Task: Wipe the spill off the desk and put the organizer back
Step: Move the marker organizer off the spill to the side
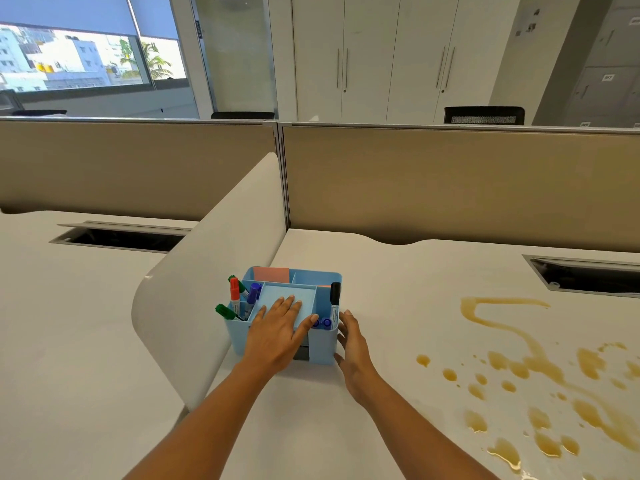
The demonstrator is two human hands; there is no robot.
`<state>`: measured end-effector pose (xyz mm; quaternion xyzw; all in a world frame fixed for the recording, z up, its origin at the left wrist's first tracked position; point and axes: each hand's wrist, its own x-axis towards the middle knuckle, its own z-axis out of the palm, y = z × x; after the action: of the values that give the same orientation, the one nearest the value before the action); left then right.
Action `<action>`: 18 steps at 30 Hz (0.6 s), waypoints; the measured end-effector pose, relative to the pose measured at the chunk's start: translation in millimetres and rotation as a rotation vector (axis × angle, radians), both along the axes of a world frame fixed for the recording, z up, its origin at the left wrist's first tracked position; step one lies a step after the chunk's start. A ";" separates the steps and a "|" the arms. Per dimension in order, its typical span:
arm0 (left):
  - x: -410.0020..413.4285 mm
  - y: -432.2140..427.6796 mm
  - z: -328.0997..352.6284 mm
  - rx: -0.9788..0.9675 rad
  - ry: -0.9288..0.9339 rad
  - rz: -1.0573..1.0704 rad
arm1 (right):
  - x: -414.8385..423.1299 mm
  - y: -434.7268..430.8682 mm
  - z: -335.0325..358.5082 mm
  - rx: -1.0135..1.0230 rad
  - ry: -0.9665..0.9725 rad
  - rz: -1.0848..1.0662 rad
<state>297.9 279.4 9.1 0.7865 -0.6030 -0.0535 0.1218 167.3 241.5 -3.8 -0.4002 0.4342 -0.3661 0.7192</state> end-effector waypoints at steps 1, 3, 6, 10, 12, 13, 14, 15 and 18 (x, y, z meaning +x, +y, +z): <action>1.2 0.7 0.9 0.004 0.002 0.008 | 1.5 0.0 0.1 -0.005 0.002 0.003; 3.2 1.0 0.9 -0.008 0.003 0.025 | 4.3 0.1 0.2 -0.017 0.009 0.009; 5.1 2.8 2.8 -0.010 0.012 0.024 | 8.0 1.2 -0.4 -0.029 0.015 0.010; 8.1 4.5 5.8 -0.001 0.028 0.028 | 11.0 3.0 -1.0 -0.046 0.021 0.015; 9.5 5.1 6.6 0.001 0.023 0.030 | 12.4 3.5 -1.4 -0.059 0.024 0.015; 10.1 5.3 6.6 0.001 0.020 0.030 | 13.1 3.9 -1.9 -0.069 0.033 0.013; 10.4 5.5 6.6 0.000 0.019 0.030 | 13.6 4.1 -2.5 -0.079 0.041 0.009; 10.6 5.7 6.3 -0.001 0.017 0.030 | 13.9 4.0 -3.4 -0.089 0.051 0.007; 9.8 6.2 6.0 -0.008 0.013 0.031 | 14.3 3.4 -5.3 -0.113 0.071 0.011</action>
<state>307.7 285.6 15.1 0.7948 -0.5903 -0.0544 0.1299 181.6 244.8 -9.0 -0.4553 0.4360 -0.3717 0.6815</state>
